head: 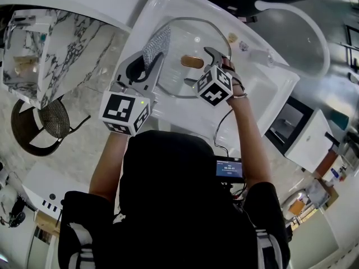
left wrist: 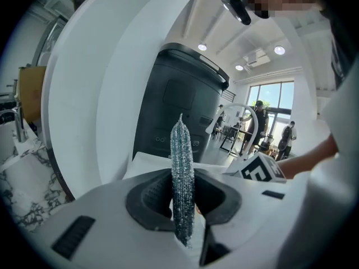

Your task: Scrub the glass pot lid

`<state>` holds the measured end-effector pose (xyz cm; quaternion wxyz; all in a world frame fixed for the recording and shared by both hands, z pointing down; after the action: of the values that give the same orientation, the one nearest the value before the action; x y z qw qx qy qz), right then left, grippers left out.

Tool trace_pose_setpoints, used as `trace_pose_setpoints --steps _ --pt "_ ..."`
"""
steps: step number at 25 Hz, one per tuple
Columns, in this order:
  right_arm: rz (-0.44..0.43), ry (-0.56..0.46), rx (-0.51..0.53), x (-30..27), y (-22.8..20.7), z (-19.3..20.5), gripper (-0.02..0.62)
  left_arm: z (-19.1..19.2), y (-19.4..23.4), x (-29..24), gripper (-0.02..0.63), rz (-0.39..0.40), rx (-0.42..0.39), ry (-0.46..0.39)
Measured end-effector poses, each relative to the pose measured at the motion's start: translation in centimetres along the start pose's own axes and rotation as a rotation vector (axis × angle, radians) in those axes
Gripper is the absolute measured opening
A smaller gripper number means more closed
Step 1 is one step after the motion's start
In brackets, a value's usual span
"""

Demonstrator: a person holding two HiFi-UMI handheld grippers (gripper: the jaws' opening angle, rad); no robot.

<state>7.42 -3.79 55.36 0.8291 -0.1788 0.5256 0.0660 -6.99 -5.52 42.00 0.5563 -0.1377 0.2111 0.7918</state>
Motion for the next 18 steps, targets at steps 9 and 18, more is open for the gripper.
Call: trace_pose_setpoints --steps 9,18 --pt "0.002 -0.004 0.0 0.0 0.1 0.1 0.495 0.8 0.0 -2.2 0.072 0.042 -0.26 0.067" --pt "0.003 -0.005 0.003 0.0 0.0 0.0 0.495 0.9 0.0 -3.8 0.072 0.122 -0.575 0.136"
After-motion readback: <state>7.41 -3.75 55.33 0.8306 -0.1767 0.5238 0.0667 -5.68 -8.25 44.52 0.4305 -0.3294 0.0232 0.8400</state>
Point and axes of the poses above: the fingertips, and each gripper's own axes: x backward along the fingers, y to its left, z out of its underside, the point moved 5 cm from there along x, backward along the fingers, and after that the axes turned 13 degrees about -z, right-handed, at the moved point
